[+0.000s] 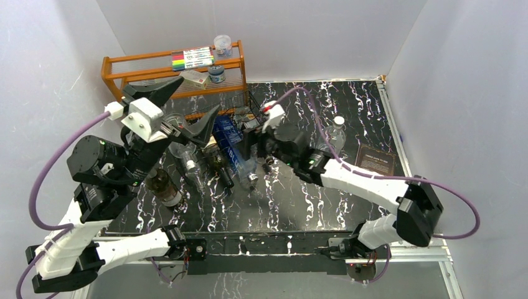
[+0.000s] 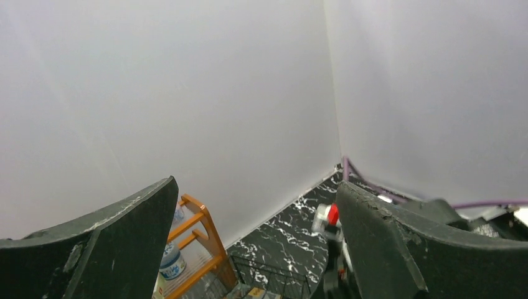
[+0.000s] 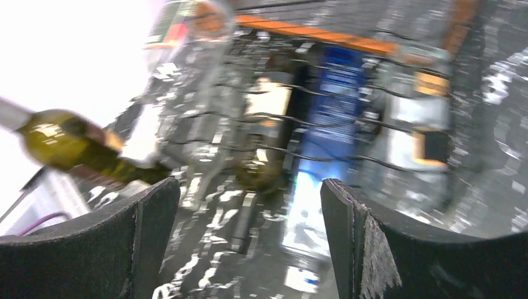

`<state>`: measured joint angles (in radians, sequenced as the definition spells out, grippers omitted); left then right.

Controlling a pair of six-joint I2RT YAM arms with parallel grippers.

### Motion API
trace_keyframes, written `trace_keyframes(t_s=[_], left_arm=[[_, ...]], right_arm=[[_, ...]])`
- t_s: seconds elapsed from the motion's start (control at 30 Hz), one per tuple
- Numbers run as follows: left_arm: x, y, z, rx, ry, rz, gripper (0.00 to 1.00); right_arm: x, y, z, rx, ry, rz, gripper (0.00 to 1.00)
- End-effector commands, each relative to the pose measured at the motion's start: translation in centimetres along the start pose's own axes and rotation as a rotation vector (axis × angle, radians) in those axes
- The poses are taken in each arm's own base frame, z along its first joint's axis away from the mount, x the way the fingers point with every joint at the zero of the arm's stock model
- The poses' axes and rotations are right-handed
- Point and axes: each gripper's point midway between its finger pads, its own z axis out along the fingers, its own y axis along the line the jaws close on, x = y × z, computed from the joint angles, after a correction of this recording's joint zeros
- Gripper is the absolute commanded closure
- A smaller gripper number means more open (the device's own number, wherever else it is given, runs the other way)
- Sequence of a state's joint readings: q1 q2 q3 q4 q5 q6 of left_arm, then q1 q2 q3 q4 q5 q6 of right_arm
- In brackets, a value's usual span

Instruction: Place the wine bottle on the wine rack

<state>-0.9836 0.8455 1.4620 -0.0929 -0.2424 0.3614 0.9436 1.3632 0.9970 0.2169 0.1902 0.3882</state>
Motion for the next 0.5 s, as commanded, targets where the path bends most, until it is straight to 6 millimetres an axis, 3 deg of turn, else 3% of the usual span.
trace_keyframes(t_s=[0.0,0.07,0.23,0.37,0.47], left_arm=[[-3.1,1.9,-0.1,-0.073,-0.091,-0.025,0.02],[-3.8,2.4,-0.5,-0.091,-0.113,-0.042,0.02],[-4.9,3.1,-1.5,-0.104,-0.142,-0.064,0.02],[-5.4,3.7,-2.3,-0.123,-0.155,-0.084,0.02],[-5.8,4.3,-3.1,-0.142,-0.165,-0.103,0.02]], right_arm=[[-0.5,8.7,1.2,-0.198,0.007,-0.075,0.07],[-1.1,12.5,2.0,-0.274,-0.017,-0.091,0.07],[0.5,20.3,5.2,-0.402,-0.006,-0.168,0.07],[1.8,24.3,7.5,-0.464,-0.029,-0.162,0.07],[2.2,26.3,8.8,-0.495,-0.066,-0.145,0.07]])
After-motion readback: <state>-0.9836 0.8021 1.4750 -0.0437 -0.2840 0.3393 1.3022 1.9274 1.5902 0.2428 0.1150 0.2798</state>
